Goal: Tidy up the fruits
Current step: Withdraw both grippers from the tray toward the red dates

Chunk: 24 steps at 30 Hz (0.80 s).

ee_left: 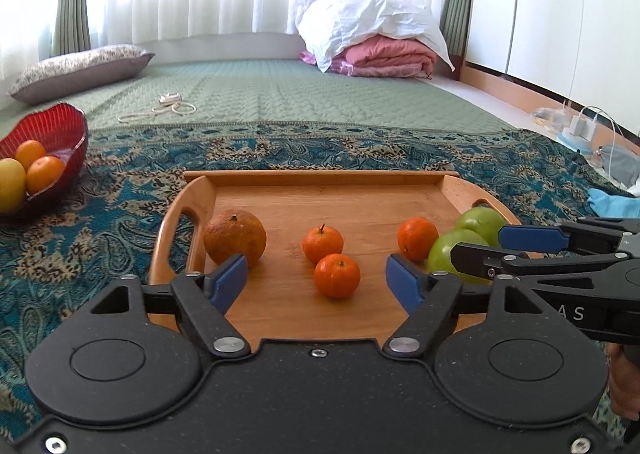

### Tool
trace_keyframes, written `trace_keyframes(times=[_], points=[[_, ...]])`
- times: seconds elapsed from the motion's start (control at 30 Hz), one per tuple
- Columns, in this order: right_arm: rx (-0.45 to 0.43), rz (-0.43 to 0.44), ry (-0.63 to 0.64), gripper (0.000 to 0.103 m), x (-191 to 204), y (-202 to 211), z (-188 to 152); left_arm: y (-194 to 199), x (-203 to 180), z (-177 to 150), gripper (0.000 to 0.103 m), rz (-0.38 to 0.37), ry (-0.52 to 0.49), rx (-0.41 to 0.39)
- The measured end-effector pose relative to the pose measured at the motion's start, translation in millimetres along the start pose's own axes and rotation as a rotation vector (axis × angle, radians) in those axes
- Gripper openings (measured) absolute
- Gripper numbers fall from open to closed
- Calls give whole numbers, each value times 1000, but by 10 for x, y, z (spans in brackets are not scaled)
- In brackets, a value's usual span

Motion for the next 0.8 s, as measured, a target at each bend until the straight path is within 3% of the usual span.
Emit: trace_keyframes(times=[0.37,0.8], points=[[-34,-29,12,87,59,268,-354,338,-31,-332,92,14,-50,-38],[-37,-96,36,90,175,444,-811,473,-11,-857,97,41,-19,-5]])
Point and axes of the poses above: each gripper's, at about its wrist camera, not at the fingertips, and y roughly against the way its jaws point, x to its left, z to its top, the point moved 5 cm from there along -y, roughly the way its jaws point, and after that the axes turned 5 degrees about y, right-handed, at the moved point
